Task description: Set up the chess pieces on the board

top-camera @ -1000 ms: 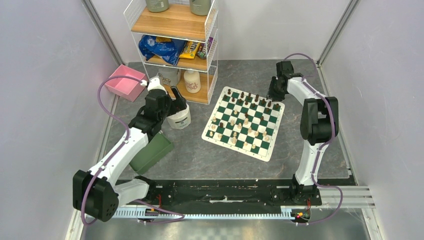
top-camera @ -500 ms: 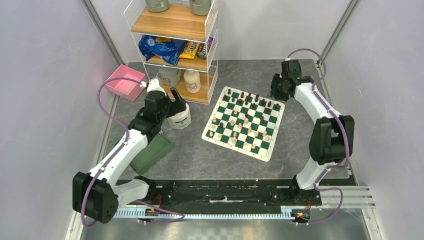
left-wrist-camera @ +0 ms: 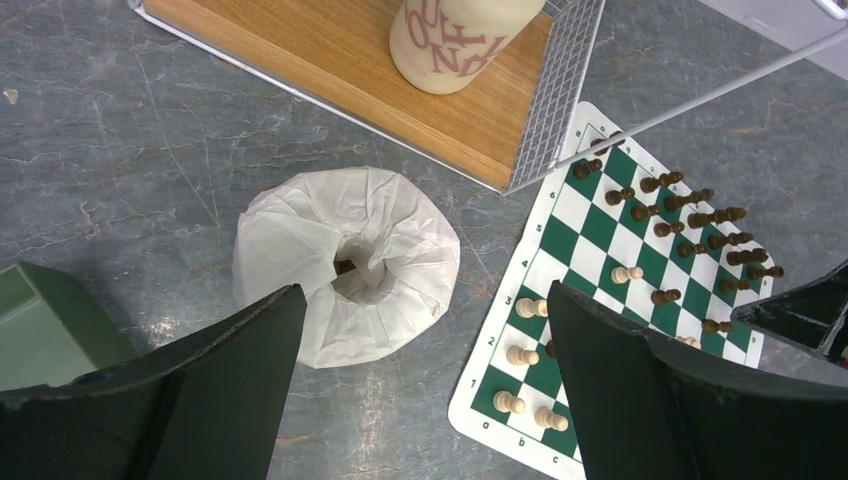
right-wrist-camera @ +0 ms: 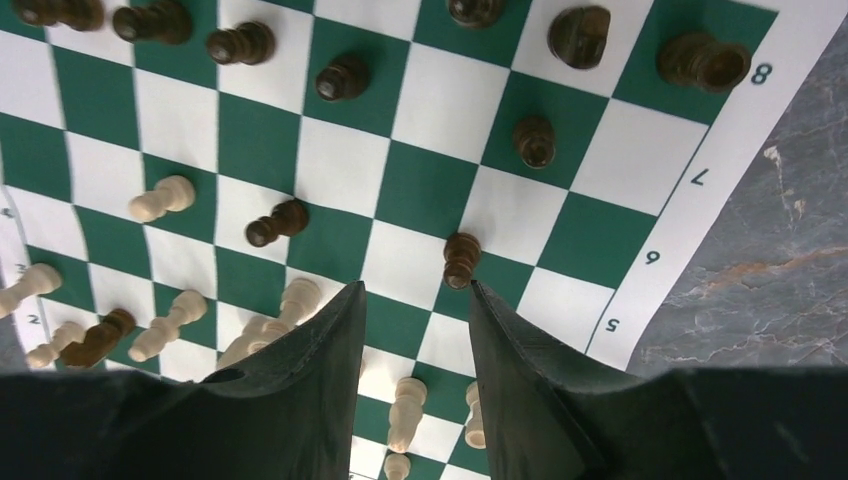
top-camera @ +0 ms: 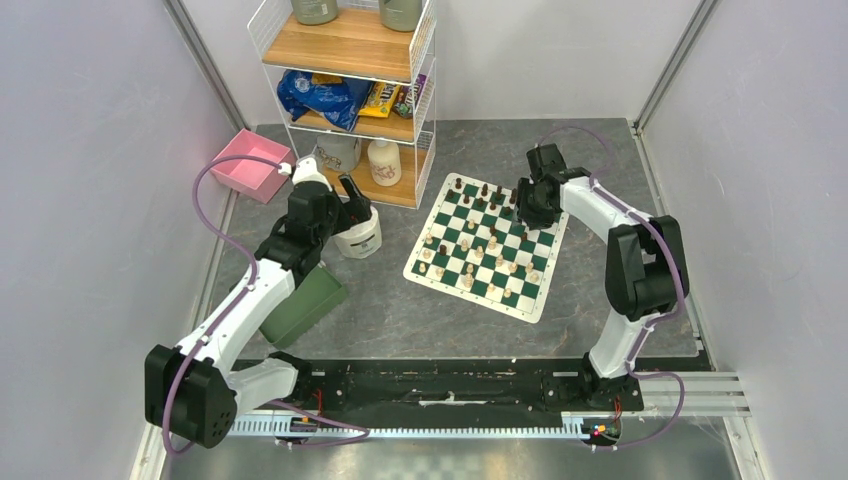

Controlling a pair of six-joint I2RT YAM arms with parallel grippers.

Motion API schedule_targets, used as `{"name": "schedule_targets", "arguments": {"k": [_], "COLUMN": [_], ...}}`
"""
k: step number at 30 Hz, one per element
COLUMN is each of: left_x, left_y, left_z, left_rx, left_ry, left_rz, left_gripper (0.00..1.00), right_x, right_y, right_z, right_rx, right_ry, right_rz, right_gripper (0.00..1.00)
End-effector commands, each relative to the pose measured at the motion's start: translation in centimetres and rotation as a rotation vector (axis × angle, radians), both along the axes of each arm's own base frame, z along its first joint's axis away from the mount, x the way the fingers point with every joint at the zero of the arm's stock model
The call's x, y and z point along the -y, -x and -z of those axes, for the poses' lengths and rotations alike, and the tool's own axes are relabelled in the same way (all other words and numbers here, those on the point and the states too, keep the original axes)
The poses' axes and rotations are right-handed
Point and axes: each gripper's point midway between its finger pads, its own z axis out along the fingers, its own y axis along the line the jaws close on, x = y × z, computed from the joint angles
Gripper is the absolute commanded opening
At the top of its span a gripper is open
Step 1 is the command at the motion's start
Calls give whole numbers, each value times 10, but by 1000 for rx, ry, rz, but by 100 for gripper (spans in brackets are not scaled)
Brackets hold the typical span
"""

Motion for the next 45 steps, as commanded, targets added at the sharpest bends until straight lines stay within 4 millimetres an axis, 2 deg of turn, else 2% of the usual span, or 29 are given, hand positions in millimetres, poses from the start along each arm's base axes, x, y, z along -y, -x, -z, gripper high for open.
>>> {"name": "schedule_targets", "arguments": {"k": [1,11,19,21,27,33,36,39,42,45], "left_x": [-2,-2,-4,-4,-4,-4,-4,-4,-4,-5], "left_y": [-4,-6,-6,-6,-6,-6,-6,-6,-6,-5], "left_z": [-21,-21,-19,-18,-16,-13,-12,-11,-11,-11], "left_rx": [65,61,57,56,51,47,44,43,40,41], "left_ry": [41,43,41,41,42,41,42,42,40,39], "left_rz": [-16,-14,-22,-22,-22,-22,-21,-20,-19,-20], "left_gripper": [98,98,98,98,98,98,98,98,98,98], "right_x": [6,9,8,7,11,11,10,12,17,32], "right_y": [3,4,1,1,1,1,2,3,4,4], "right_z": [11,22,25,26,29,28,26,22,8,-9], "right_rx": [-17,-41,-44,-47,-51,-48,-48,-37,-5,36], "right_ry": [46,63,65,64,82,86,80,85,103,113], "right_rz": [25,27,24,24,26,17,10,14,27,74], "right_gripper": [49,44,38,34,31,22,16,15,13,12]}}
